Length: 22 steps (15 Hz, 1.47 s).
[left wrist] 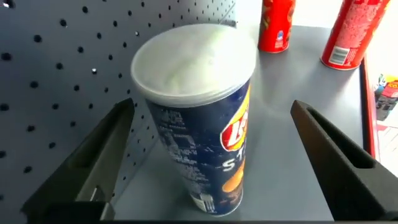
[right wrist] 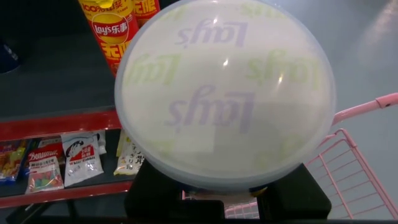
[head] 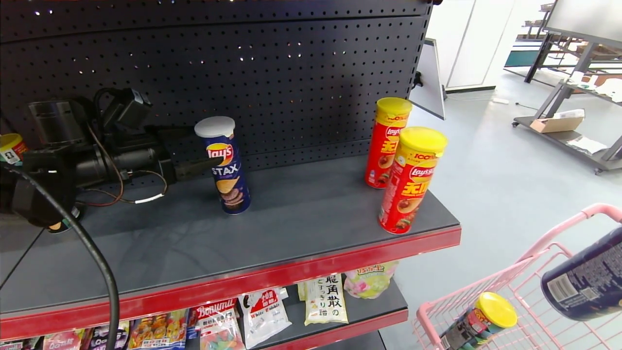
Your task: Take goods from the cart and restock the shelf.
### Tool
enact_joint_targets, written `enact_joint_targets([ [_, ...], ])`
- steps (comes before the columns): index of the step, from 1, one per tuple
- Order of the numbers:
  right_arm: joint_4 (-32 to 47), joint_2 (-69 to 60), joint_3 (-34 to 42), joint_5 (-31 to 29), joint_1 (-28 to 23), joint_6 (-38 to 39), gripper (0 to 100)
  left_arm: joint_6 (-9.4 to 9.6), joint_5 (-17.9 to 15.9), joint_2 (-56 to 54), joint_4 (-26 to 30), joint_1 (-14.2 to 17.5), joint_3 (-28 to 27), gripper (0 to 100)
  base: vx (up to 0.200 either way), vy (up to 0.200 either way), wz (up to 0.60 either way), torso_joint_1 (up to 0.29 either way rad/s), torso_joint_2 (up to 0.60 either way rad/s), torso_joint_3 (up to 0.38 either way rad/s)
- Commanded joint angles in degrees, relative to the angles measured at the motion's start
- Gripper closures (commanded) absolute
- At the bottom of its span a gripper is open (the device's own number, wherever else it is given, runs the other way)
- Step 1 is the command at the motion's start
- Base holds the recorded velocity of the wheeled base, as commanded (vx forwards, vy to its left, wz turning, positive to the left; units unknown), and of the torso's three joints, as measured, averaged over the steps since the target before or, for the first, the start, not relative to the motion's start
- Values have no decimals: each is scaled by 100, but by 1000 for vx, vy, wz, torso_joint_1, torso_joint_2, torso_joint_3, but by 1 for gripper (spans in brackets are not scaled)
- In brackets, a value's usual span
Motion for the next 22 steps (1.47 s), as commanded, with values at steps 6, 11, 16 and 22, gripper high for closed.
enact_joint_targets([
  [6,-3,106,-135,0,0,-11,100,-6,-35,572,-136,-153,-542,0,0,0,0,0,0,0],
  [11,-3,185,-197,0,0,-11,100,-23,-62,809,-145,-223,-735,0,0,0,0,0,0,0],
  [16,-3,229,-206,9,0,-11,100,-59,-79,1099,-127,-373,-1113,0,0,0,0,0,0,0],
  [22,-3,273,-206,9,0,-11,100,-375,0,1134,-136,-513,-1131,0,0,0,0,0,0,0],
])
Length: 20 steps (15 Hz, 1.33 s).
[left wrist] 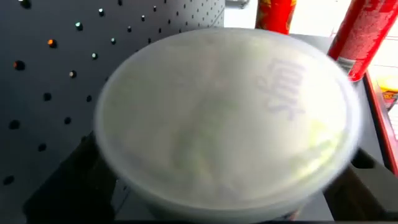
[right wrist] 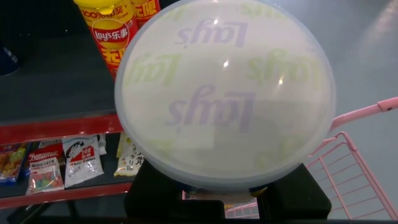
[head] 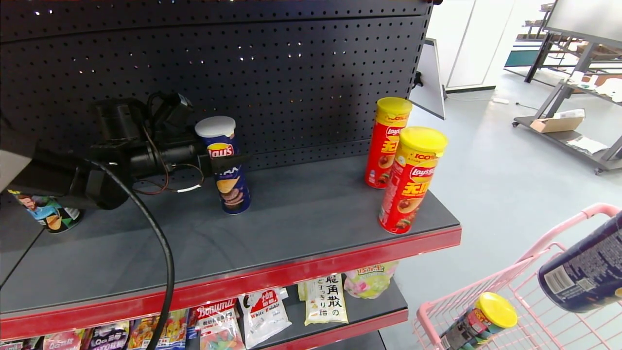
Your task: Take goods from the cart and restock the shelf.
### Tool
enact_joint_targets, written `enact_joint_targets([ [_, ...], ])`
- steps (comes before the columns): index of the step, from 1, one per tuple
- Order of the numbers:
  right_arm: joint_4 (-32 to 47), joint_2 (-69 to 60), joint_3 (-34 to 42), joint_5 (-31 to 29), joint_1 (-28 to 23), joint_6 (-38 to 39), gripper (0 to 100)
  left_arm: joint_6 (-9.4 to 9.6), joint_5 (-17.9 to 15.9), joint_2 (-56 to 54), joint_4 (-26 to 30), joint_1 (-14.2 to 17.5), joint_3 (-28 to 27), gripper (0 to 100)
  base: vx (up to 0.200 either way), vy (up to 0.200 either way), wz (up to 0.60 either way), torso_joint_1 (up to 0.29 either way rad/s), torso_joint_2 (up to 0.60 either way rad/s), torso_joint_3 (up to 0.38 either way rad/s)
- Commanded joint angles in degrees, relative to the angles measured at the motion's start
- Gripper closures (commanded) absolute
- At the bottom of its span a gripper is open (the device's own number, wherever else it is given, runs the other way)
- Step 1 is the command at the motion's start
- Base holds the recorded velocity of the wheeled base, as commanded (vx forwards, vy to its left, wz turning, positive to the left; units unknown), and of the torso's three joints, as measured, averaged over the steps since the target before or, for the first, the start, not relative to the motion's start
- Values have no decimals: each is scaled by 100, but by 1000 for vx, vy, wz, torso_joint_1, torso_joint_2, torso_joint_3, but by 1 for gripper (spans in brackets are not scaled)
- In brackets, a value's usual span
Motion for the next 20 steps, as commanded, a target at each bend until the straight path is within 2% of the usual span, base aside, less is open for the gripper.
enact_joint_targets([
  [1,-3,21,-2,-2,0,5,100,3,6,18,-2,-1,2,100,0,0,0,0,0,0],
  [7,-3,56,-2,7,-9,5,100,-6,-117,-132,7,61,292,100,0,0,0,0,0,0],
  [9,-3,56,-2,16,0,5,100,-15,-425,-413,24,201,652,100,0,0,0,0,0,0],
  [10,-3,47,-2,7,-9,5,100,-146,-530,-668,24,307,933,100,0,0,0,0,0,0],
  [11,-3,47,-2,16,0,5,100,-463,-548,-949,7,342,1170,100,0,0,0,0,0,0],
  [13,-12,47,-2,24,0,5,100,-885,-583,-1362,-2,342,1461,100,0,0,0,0,0,0],
  [15,-12,56,-46,33,0,5,100,-929,-759,-1617,-292,342,1970,100,0,0,0,0,0,0],
  [20,-12,38,-64,33,0,5,100,-911,-890,-1635,-969,307,2691,100,0,0,0,0,0,0],
])
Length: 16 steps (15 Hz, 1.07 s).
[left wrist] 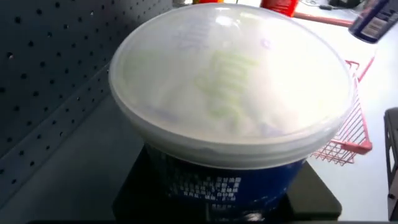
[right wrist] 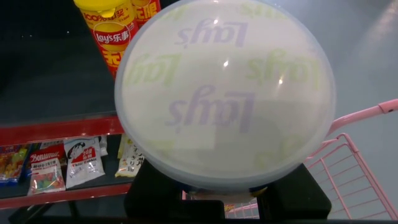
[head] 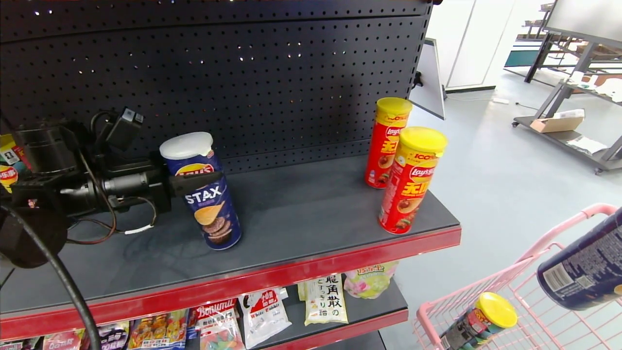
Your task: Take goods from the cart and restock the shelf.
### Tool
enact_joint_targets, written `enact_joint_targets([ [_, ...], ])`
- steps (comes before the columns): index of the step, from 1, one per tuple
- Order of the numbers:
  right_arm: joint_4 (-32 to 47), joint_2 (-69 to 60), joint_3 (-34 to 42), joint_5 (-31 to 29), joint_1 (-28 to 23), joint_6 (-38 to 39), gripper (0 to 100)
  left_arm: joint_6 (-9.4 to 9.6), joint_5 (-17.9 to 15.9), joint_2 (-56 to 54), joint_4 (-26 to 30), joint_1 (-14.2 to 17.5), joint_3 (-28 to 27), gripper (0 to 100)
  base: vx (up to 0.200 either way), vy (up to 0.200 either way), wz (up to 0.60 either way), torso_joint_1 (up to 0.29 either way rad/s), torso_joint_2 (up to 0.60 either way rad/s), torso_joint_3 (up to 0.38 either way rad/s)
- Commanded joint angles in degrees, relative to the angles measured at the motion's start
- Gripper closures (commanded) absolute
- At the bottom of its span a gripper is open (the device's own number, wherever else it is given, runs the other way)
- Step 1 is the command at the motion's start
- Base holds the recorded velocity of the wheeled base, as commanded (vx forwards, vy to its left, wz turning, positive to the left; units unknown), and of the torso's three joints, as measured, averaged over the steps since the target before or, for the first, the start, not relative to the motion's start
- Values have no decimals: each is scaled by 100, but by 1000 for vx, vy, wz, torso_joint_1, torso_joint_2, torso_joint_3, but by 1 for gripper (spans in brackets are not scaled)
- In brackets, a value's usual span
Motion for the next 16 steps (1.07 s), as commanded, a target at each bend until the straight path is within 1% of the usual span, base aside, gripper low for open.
enact_joint_targets([
  [1,3,-7,-20,-2,2,-4,100,8,-108,-76,-187,-11,309,100,0,0,0,0,0,0],
  [3,-6,-7,-29,-2,2,-4,100,8,-213,-58,-345,-19,450,100,0,0,0,0,0,0],
  [5,3,-15,-73,-11,2,-4,100,26,-239,-41,-547,-19,590,100,0,0,0,0,0,0],
  [7,3,-24,-73,-2,2,-4,100,26,-362,-23,-740,-19,696,100,0,0,0,0,0,0],
  [10,3,-33,-73,-2,2,-4,100,34,-371,100,-934,-11,705,100,0,0,0,0,0,0],
  [11,3,-33,-73,-2,2,-4,100,34,-442,100,-1030,-19,740,100,0,0,0,0,0,0],
  [13,3,-33,-73,-2,2,-4,100,34,-600,65,-1039,-46,766,100,0,0,0,0,0,0],
  [16,11,-42,-73,-2,2,-4,100,34,-661,56,-1039,-54,801,100,0,0,0,0,0,0],
])
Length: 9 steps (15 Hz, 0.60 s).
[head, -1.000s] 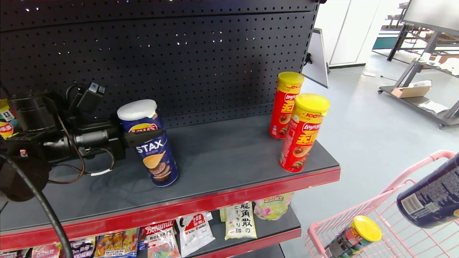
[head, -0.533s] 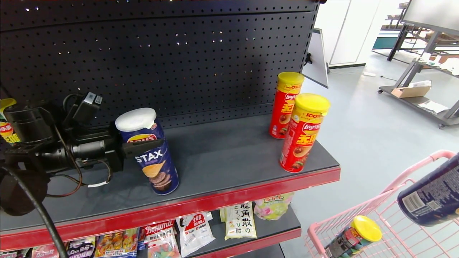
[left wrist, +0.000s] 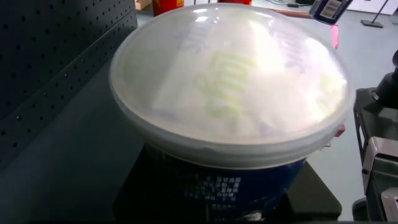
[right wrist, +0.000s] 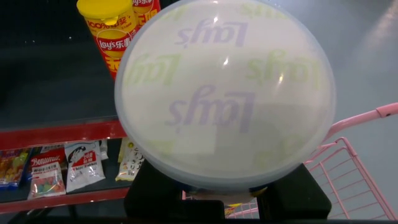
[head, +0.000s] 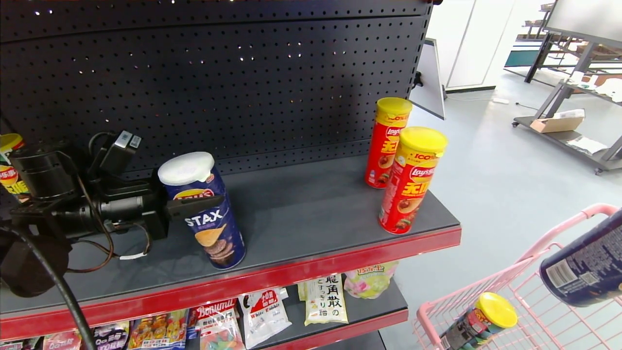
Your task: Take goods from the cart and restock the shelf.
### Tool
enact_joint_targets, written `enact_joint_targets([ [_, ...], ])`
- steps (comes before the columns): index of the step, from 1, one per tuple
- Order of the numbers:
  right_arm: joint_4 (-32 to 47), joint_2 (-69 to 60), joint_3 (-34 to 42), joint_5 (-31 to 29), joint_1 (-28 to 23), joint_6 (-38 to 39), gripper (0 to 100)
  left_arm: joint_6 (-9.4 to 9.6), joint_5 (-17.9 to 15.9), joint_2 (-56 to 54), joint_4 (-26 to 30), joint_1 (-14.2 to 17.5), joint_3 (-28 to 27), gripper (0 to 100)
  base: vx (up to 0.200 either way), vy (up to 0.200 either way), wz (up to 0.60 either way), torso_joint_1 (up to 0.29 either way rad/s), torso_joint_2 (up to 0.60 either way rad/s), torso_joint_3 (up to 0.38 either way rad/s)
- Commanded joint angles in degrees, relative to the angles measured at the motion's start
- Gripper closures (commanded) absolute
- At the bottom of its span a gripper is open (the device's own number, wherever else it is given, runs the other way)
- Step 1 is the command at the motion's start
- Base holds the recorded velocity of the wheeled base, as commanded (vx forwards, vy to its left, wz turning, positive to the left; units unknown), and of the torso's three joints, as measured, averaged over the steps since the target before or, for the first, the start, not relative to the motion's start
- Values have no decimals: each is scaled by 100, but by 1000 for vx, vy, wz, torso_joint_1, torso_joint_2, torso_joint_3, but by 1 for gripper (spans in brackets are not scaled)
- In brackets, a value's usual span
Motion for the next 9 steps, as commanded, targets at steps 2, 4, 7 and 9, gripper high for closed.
enact_joint_targets([
  [2,0,0,9,-3,5,-4,100,-1,-17,-4,1,-13,151,100,0,0,0,0,0,0],
  [4,0,0,9,-3,5,-4,100,-1,-26,-21,1,-40,230,100,0,0,0,0,0,0],
  [7,0,26,0,14,5,-4,100,-10,-26,-21,1,-92,230,100,0,0,0,0,0,0],
  [9,0,17,0,14,5,-4,100,-10,-26,-21,1,-92,230,100,0,0,0,0,0,0],
])
